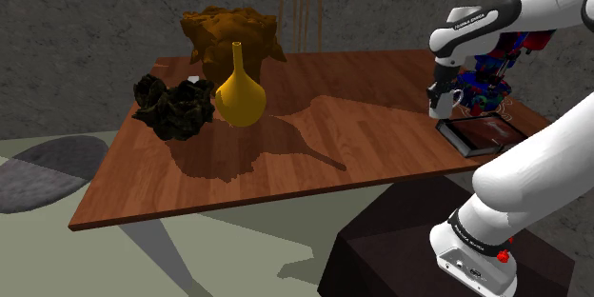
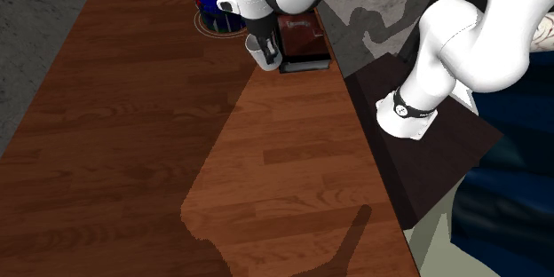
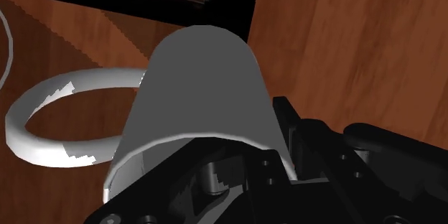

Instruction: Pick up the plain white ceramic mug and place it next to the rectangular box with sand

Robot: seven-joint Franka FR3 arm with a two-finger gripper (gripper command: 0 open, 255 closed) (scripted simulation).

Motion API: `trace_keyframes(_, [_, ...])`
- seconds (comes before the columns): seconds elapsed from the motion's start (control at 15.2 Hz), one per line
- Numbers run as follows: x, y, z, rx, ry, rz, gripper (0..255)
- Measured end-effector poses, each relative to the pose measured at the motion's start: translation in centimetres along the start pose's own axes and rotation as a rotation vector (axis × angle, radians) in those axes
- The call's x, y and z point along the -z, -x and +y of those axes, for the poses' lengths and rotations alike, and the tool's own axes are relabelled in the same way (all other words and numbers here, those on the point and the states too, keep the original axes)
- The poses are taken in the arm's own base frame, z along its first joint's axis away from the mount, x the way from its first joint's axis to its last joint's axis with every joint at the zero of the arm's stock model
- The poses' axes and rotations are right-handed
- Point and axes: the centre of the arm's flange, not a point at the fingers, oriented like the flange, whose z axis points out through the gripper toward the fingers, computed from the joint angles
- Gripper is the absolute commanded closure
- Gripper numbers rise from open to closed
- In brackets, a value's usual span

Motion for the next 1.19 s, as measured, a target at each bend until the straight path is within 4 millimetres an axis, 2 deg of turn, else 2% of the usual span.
trace_keyframes(0.07, [0.0,0.1,0.0,0.0,0.0,0.0,0])
trace_keyframes(0.46, [-1.0,0.4,0.0,-0.003,-0.009,-0.02,0])
trace_keyframes(0.79, [3.5,0.2,0.0,-0.003,-0.009,-0.019,0])
trace_keyframes(1.19, [4.1,0.2,0.0,-0.003,-0.009,-0.02,0])
